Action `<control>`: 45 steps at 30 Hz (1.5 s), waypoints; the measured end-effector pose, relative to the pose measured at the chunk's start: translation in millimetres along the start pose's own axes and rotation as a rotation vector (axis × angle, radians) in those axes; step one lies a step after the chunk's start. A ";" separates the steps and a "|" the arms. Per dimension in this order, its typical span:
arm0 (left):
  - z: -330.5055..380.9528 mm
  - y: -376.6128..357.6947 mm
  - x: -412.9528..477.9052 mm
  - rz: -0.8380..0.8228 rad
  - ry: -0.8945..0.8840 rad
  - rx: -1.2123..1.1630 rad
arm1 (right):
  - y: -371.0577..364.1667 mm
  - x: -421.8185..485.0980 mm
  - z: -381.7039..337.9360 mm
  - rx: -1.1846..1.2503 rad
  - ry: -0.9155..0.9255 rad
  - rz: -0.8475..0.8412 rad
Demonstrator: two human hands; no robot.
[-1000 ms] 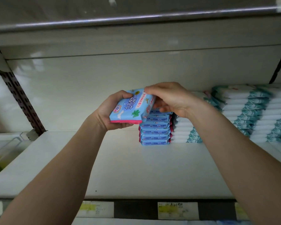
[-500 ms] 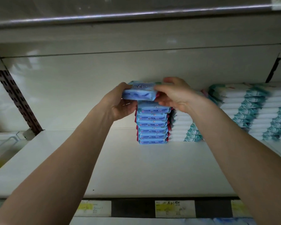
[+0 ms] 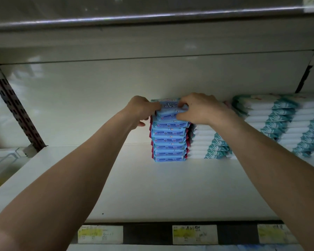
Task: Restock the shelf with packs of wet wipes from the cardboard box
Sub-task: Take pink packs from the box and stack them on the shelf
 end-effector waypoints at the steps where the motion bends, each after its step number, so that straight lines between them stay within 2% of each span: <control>1: 1.0 1.5 -1.8 -0.007 -0.023 -0.005 | -0.2 -2.1 1.4 -0.042 0.007 -0.014; 3: 2.6 0.0 -6.7 -0.084 -0.079 -0.001 | -3.5 -1.6 4.1 -0.133 0.042 -0.017; 6: 0.5 -14.6 -11.7 -0.224 -0.209 0.180 | -19.6 3.9 6.9 -0.307 0.100 0.017; 10: -4.6 -15.1 -1.2 -0.120 -0.303 0.327 | -30.4 6.9 7.2 -0.348 0.141 0.119; 17: -4.5 -12.2 5.8 -0.103 -0.310 0.371 | -29.5 9.7 5.3 -0.294 0.154 0.158; 22: -2.7 -12.6 1.2 -0.239 -0.224 0.206 | -16.0 9.4 5.6 -0.184 0.136 0.122; 29: -4.8 -4.4 6.9 -0.152 -0.230 0.136 | -9.7 8.1 -6.6 -0.023 0.180 0.217; 35: -1.8 -8.8 -0.5 -0.043 -0.301 0.319 | -12.1 4.7 -12.2 -0.070 0.179 0.227; 38: 4.1 -4.5 -8.8 0.100 -0.341 0.438 | -2.5 -3.3 -12.4 -0.083 0.178 0.234; 42: 6.3 -1.7 -31.4 0.340 -0.348 0.440 | 6.7 -27.6 -12.7 -0.074 0.205 0.285; 45: 4.1 -19.5 -56.9 0.300 -0.354 0.441 | 2.7 -46.5 -14.7 -0.036 0.176 0.236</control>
Point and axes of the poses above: each hand's wrist, its own x-axis towards the middle knuckle, its own y-axis out of the back of the hand, z = x × y, the point moved 5 cm from there along x, towards the middle knuckle
